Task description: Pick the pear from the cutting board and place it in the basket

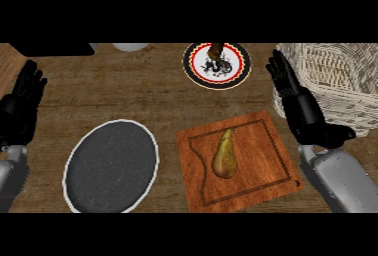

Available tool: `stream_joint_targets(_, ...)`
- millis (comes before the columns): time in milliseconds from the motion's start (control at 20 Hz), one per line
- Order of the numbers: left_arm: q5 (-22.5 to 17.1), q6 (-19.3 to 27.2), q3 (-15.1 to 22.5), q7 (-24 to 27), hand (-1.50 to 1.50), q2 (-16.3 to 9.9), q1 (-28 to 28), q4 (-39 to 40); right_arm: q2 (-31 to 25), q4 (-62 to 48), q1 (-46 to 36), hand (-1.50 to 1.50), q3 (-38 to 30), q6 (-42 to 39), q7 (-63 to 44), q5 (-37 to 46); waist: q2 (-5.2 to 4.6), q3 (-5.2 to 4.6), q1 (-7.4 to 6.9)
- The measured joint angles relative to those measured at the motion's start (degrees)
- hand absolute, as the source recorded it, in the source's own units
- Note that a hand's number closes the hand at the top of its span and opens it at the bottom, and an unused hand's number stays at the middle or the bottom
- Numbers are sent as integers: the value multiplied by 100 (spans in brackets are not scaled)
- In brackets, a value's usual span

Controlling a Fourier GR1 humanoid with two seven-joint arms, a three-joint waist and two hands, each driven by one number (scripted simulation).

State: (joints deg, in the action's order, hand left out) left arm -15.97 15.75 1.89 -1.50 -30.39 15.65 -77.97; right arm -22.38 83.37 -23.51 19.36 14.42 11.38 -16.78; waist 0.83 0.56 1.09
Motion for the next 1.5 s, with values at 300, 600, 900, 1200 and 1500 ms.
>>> stream_joint_targets(300,93,51,36,-23,0,81,-194,-21,-545,116,565,150,-219,1285,-825,930,0,-63,112)
stream_joint_targets(600,125,44,341,-306,0,372,-232,-155,197,28,593,-150,350,3121,-983,2581,-49,-72,-48)
stream_joint_targets(900,136,67,384,-419,0,419,-269,-196,417,-815,607,-150,210,4368,-2114,4194,-15,-113,15)
stream_joint_targets(1200,150,80,347,-428,0,376,-414,-208,326,-1192,721,-150,211,3795,-3578,5138,56,-160,114)
stream_joint_targets(1500,191,112,387,-446,0,400,-435,-266,381,-1155,807,-150,706,2250,-5131,5417,86,-175,113)
